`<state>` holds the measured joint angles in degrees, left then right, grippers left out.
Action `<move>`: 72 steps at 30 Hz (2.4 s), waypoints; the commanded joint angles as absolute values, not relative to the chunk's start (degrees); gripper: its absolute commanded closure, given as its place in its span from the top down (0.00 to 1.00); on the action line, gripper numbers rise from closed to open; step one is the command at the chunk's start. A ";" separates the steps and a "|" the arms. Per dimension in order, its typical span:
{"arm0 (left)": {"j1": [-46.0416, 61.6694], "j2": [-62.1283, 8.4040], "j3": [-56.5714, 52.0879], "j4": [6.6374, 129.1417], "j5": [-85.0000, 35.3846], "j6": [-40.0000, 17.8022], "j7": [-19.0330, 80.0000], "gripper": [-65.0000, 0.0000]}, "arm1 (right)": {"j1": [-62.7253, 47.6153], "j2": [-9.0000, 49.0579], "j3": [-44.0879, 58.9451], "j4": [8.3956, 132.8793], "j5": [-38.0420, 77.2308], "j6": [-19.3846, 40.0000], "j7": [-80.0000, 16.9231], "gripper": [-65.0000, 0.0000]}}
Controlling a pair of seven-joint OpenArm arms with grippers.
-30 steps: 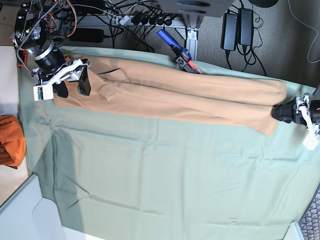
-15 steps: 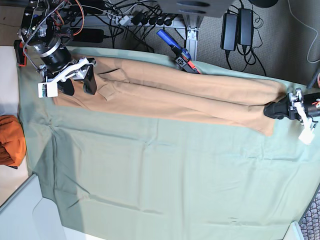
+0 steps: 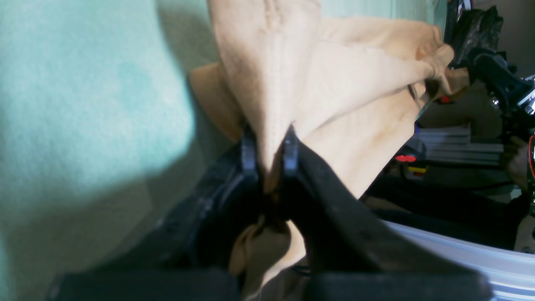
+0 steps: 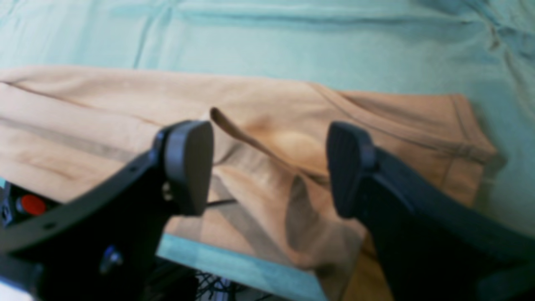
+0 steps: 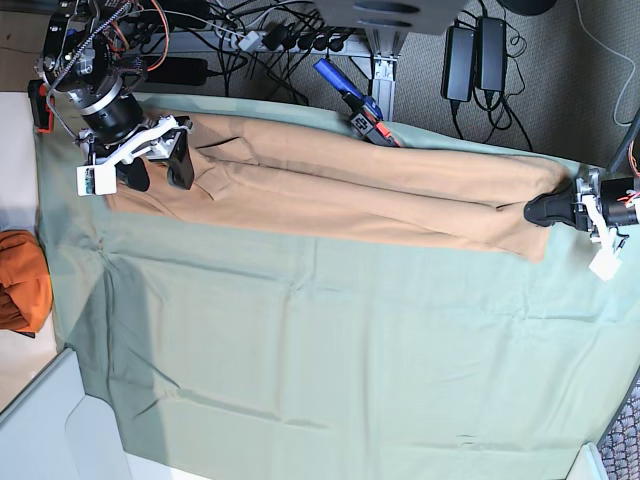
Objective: Fold the T-shirt properly
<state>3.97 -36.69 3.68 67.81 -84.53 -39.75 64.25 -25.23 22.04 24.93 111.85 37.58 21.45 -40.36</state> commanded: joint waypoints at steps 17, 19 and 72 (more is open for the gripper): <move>-4.45 -37.98 0.69 68.36 -85.00 -40.00 67.31 0.00 | -25.10 22.83 25.54 112.73 37.74 26.81 -39.27 0.65; -5.50 -38.11 0.69 68.36 -85.00 -40.00 66.74 0.00 | -25.08 22.83 25.54 112.73 37.69 26.81 -39.27 0.65; -19.00 -29.65 18.13 82.72 -56.36 -40.00 57.08 0.00 | -25.23 22.81 36.16 112.77 41.36 26.81 -40.71 0.65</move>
